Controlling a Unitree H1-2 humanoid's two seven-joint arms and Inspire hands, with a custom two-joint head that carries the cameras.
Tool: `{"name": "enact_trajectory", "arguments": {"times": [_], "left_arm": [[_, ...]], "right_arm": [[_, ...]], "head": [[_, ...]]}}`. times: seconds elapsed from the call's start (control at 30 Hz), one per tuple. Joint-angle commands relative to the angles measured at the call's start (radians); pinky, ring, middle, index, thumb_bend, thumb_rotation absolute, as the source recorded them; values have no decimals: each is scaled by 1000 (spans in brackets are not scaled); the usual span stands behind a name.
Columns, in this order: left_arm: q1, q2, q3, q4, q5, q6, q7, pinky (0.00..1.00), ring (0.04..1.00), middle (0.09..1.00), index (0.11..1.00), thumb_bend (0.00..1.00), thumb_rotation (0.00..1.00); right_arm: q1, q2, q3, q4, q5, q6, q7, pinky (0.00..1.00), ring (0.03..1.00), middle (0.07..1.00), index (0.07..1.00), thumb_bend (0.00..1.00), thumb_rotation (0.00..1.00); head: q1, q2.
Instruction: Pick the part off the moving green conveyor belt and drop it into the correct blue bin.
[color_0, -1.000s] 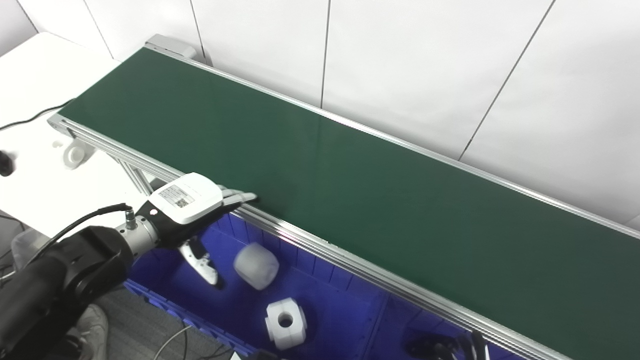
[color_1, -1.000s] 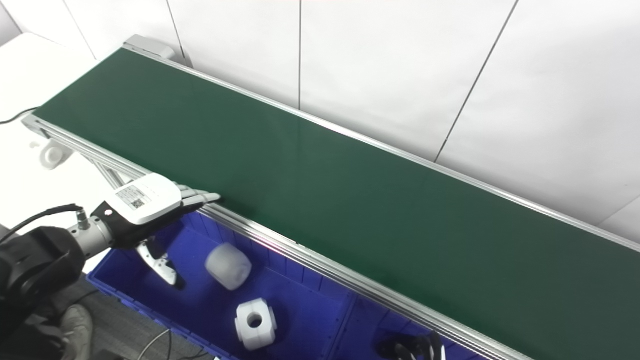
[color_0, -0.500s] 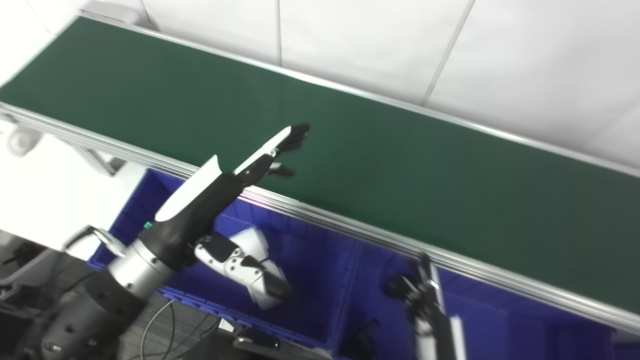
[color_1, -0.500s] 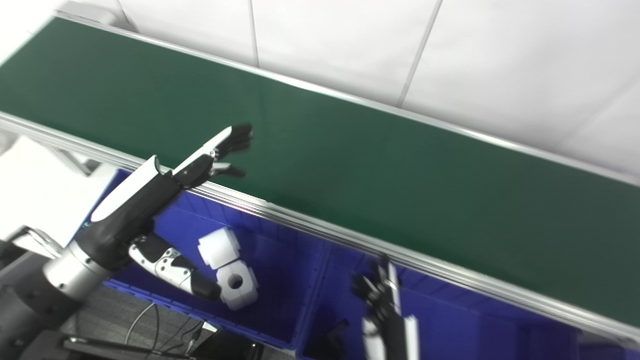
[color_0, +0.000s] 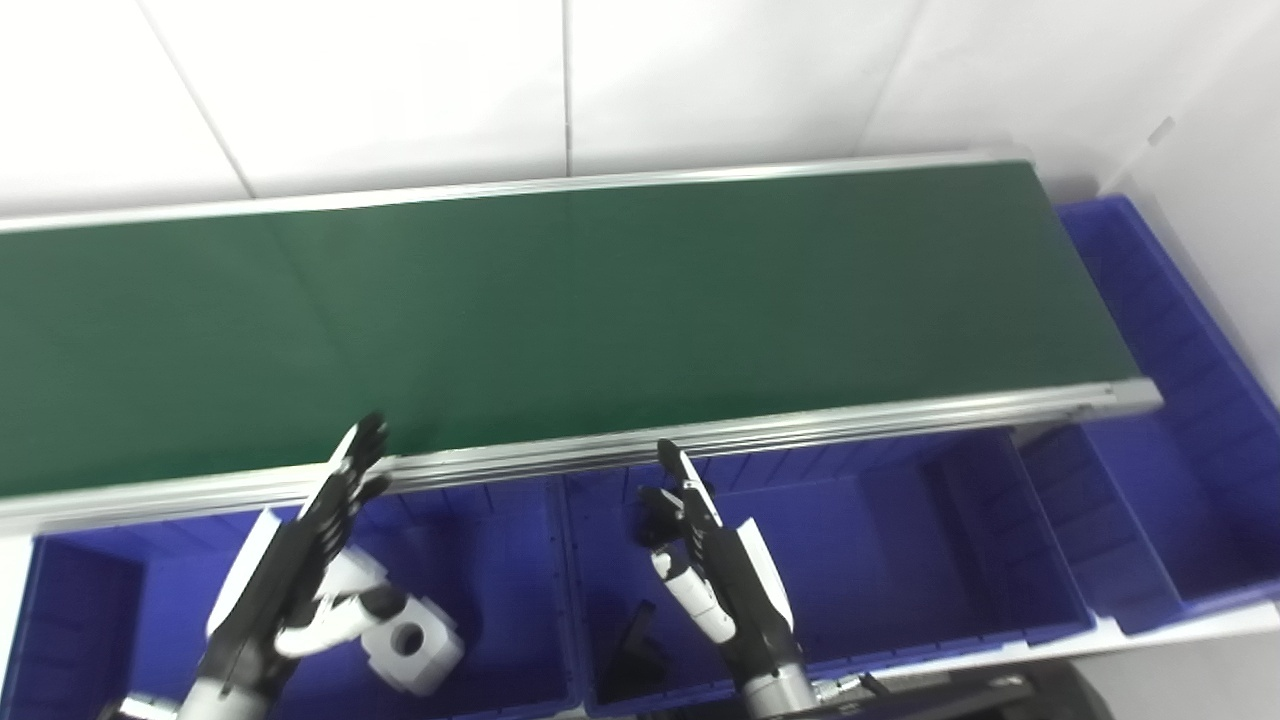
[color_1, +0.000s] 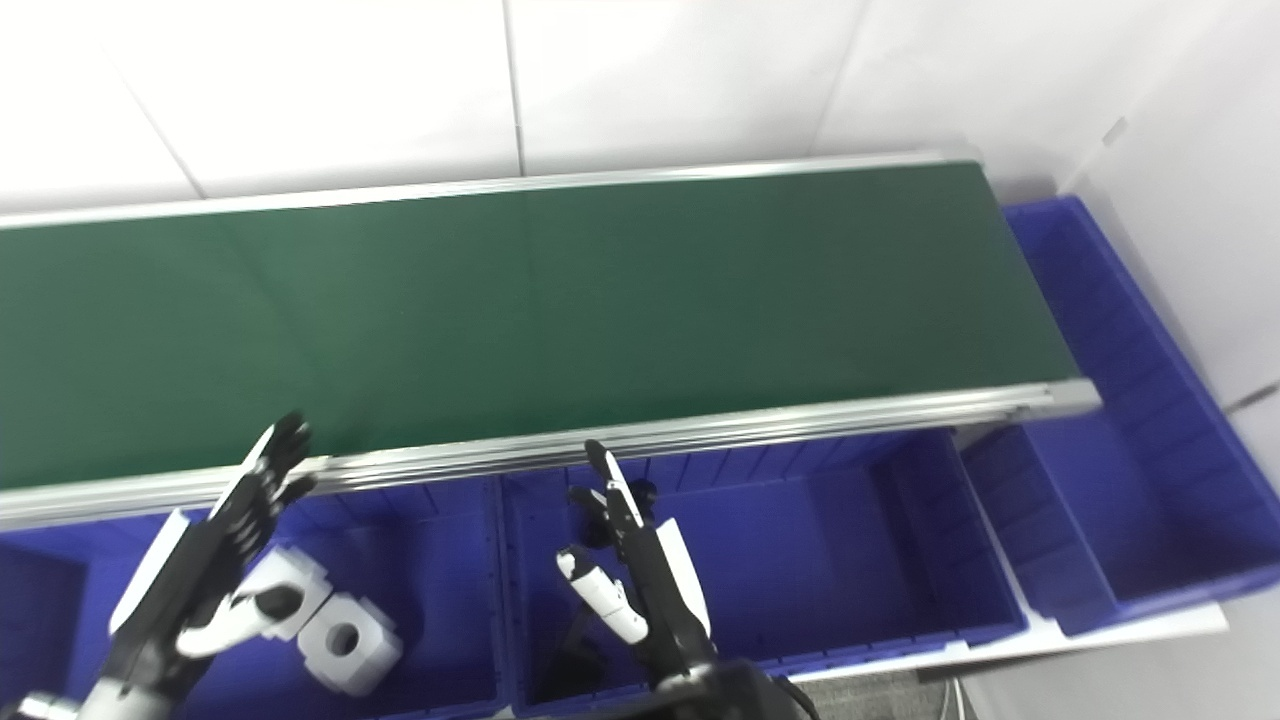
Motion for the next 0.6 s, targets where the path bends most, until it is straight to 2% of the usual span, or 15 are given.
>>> {"name": "enact_trajectory", "arguments": {"times": [0.0,0.1,0.13,0.17,0.2,0.23,0.27,0.3,0.37,0.47,0.57], "left_arm": [[-34,9,-19,25,0,-118,-11,936,1000,1000,1000,879,656],[-32,3,-31,26,28,-137,-2,926,1000,1000,1000,901,656],[-28,-3,-37,20,36,-135,1,925,1000,1000,1000,904,658],[-26,-6,-41,15,42,-135,5,923,1000,1000,1000,908,663],[-22,-13,-47,8,50,-134,9,922,1000,1000,1000,912,665],[-17,-19,-50,-1,55,-131,13,923,1000,1000,1000,914,666],[-10,-29,-56,-10,62,-129,19,926,999,1000,1000,916,665],[-2,-36,-59,-23,63,-125,24,930,1000,1000,1000,917,676],[26,-50,-64,-75,63,-103,33,935,1000,1000,1000,915,691],[77,-58,-54,-192,52,-53,44,950,1000,1000,1000,883,708],[121,-64,-33,-262,60,-27,60,945,1000,1000,1000,866,740]], "right_arm": [[-10,169,103,0,-1,-19,-23,928,898,994,1000,843,952],[-7,150,102,-21,13,-15,-16,927,895,991,1000,837,945],[-3,141,99,-32,15,-12,-12,924,895,989,1000,839,948],[-2,134,97,-39,13,-10,-11,918,892,986,1000,846,954],[2,125,93,-49,16,-9,-8,915,891,984,1000,851,957],[4,117,90,-55,17,-9,-6,913,890,983,1000,852,958],[10,106,85,-67,19,-8,-3,909,889,981,1000,850,962],[15,95,81,-78,22,-7,1,910,889,979,1000,844,966],[30,71,70,-103,35,-8,10,912,890,976,1000,840,970],[47,40,53,-130,51,-11,20,915,892,965,1000,839,978],[56,12,38,-140,73,-26,32,908,892,955,1000,838,989]], "head": [[24,4],[73,15],[111,21],[111,21],[154,29],[154,29],[213,34],[221,35],[302,39],[384,37],[435,36]]}}
